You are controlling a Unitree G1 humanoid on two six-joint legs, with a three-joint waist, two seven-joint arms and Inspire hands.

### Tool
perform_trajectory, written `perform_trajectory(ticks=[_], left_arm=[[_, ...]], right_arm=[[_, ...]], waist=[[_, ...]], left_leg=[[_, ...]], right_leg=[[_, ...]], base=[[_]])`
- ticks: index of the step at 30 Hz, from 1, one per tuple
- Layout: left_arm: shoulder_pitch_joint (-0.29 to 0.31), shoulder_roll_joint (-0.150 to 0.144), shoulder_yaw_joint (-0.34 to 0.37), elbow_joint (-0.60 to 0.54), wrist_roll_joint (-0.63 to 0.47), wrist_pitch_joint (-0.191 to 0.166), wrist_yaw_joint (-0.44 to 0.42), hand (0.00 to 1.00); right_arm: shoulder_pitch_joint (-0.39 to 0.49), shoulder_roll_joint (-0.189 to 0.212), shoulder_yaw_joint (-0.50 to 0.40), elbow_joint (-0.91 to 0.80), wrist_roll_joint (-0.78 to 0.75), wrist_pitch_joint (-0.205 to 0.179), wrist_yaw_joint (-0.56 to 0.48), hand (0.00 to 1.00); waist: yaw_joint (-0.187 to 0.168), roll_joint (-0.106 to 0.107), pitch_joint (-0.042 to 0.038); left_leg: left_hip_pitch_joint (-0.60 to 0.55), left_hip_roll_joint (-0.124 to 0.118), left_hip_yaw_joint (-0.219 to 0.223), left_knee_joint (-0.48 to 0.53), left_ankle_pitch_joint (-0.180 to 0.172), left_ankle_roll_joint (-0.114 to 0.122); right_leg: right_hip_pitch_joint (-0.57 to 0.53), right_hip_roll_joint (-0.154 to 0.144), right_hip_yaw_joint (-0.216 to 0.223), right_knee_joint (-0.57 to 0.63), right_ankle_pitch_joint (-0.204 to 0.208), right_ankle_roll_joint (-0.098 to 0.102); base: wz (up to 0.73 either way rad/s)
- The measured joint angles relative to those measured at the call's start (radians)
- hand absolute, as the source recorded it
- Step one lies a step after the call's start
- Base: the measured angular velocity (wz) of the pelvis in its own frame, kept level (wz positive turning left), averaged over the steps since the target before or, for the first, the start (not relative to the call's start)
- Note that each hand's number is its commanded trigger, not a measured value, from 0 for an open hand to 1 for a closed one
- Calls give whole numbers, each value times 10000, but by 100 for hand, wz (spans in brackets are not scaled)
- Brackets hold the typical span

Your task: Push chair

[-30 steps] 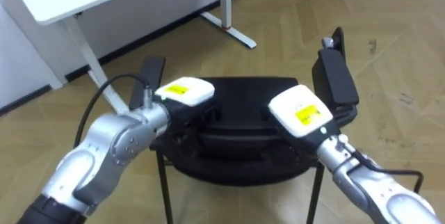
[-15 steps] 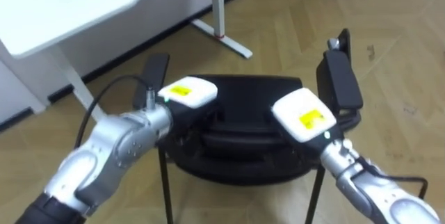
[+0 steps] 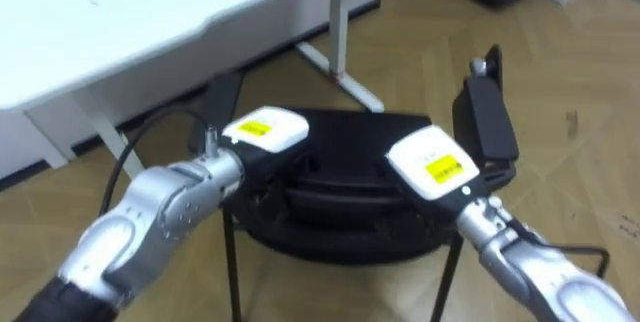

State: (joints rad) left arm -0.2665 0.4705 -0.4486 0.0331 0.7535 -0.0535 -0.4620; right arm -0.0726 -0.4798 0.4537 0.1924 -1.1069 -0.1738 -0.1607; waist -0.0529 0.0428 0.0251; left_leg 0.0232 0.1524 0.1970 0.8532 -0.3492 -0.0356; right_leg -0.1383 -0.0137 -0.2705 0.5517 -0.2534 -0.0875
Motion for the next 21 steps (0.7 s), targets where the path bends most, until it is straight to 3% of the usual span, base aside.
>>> perform_trajectory(ticks=[1, 2, 3, 4, 7, 10, 11, 12, 13, 14, 15, 21], left_arm=[[0, -32, 4, 26, 1, 10, 7, 100], [0, -49, 51, 50, 3, 11, 41, 100], [-1, -30, 63, 52, 2, -5, 159, 100], [-1, -40, 63, 55, 2, -9, 226, 100], [-2, -95, 121, 74, 87, 42, 691, 100], [29, -229, 114, 149, 272, 13, 854, 100], [128, -224, 116, 128, 270, -13, 900, 100], [245, -199, 122, 24, 274, -15, 961, 100], [283, -172, 123, -29, 270, -23, 970, 100], [426, -136, 125, -118, 273, -41, 973, 100], [448, -120, 129, -150, 275, -87, 985, 100], [401, -44, 465, -299, 447, -217, 1054, 100]], right_arm=[[-9, 21, -2, 29, 0, 3, 12, 100], [-33, 51, -3, 47, 1, 6, 13, 100], [-63, 58, -4, 60, 1, 18, -19, 100], [-82, 44, -18, 61, 1, 21, -46, 100], [-402, 68, -15, 343, 3, 73, -185, 100], [-453, 12, -11, 460, 20, 57, -212, 100], [-394, -23, -11, 434, 19, 10, -233, 100], [-309, -59, -12, 339, 24, -9, -227, 100], [-261, -79, -12, 278, 34, -2, -225, 100], [-99, -38, -10, 219, 54, 4, -211, 100], [-28, -16, -17, 162, 54, 19, -206, 100], [-54, 23, -82, -555, -241, 368, 238, 100]], waist=[[11, -47, 30], [90, -172, 60], [204, -260, 40], [257, -273, 33], [345, -523, 151], [352, -596, 152], [346, -597, 118], [351, -585, 44], [361, -594, 21], [363, -747, -183], [303, -970, -281], [279, -996, -276]], left_leg=[[-32, 73, 1, 268, 242, 37], [-194, 148, -1, 716, 801, 45], [-508, 224, -55, 1179, 1412, 82], [-675, 265, -105, 1386, 1491, 78], [-1928, 285, -170, 1489, 976, 170], [-3243, 109, -191, -53, 897, 141], [-3372, -82, -174, -1503, 1026, 115], [-3405, -286, -144, -3076, 1481, 181], [-3417, -378, -141, -3621, 2048, 337], [-3300, -675, -178, -4101, 2886, 682], [-3049, -942, -59, -4273, 2917, 792], [-2941, -1489, 49, -4282, 2480, 966]], right_leg=[[145, 19, -22, 0, -130, -14], [354, 21, -30, -10, -343, -70], [502, 22, -45, -133, -457, -122], [580, 36, -55, -235, -484, -149], [917, -22, -58, -588, -588, -181], [1446, -45, -89, -1085, -698, -27], [1669, -95, -72, -1218, -809, 85], [1812, -155, -14, -1231, -976, 216], [1875, -210, 0, -1190, -1081, 277], [1939, -407, 144, -1090, -1272, 488], [1946, -644, 239, -1060, -1388, 697], [2345, -955, 241, -1889, -1224, 1076]], base=[[22], [15], [14], [15], [7], [-1], [0], [-7], [-12], [-3], [0], [-1]])
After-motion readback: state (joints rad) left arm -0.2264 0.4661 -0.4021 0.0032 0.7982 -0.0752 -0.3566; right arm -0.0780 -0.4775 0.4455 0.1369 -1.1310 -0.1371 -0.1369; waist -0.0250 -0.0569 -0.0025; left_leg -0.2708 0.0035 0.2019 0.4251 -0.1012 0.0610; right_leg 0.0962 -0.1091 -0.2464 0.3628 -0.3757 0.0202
